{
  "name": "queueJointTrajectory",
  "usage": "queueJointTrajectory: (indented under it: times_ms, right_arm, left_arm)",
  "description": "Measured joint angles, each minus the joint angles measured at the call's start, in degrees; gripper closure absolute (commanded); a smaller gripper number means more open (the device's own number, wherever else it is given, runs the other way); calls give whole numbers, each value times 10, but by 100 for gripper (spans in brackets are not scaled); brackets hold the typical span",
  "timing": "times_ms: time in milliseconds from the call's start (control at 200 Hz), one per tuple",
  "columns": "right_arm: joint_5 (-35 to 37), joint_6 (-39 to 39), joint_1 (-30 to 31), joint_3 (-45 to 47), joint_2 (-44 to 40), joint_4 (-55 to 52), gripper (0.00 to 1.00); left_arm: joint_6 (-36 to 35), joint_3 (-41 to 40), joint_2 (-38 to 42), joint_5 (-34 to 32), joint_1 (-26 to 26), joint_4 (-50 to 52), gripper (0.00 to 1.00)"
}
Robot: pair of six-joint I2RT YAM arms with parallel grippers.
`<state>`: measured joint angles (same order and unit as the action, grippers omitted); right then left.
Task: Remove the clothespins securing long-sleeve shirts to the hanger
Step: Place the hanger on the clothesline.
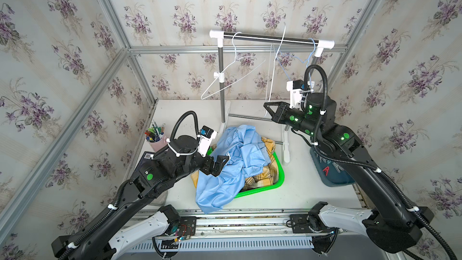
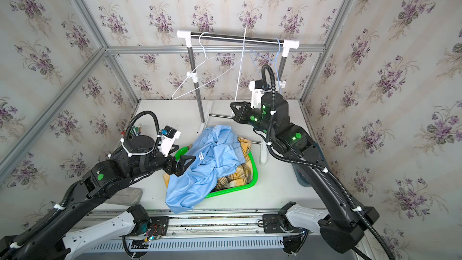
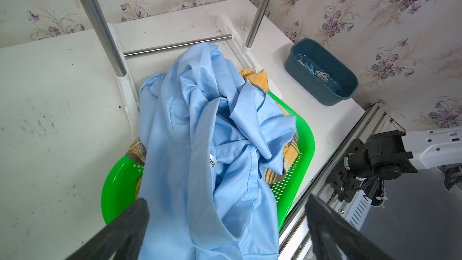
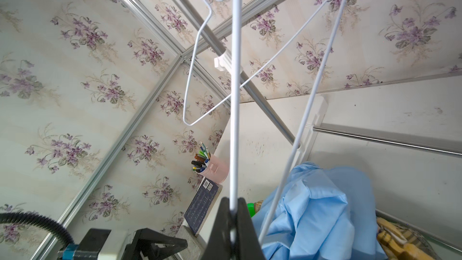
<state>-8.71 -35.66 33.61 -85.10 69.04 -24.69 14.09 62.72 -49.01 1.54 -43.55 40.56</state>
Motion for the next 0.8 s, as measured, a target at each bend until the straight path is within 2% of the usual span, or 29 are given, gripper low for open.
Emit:
queueJointTrajectory:
  times_ms: [185, 540, 610, 714, 799]
  right_arm:
    - [-44, -6, -66, 3, 22, 0, 100]
    - [-74, -17, -73, 88, 1, 43, 100]
    - [-74, -17, -73, 92, -8, 43, 85]
    - [-79, -20, -72, 91, -21, 38, 51]
    - [-85, -17, -71, 84, -33, 38, 32]
  left_arm:
    - [6, -19, 14, -1, 0, -12, 1]
    - [9, -31, 9, -13, 0, -14, 1]
    - [9, -27, 3, -13, 0, -14, 1]
    - [8, -10, -3, -13, 0, -13, 1]
    - [3, 15, -8, -12, 0, -4, 1]
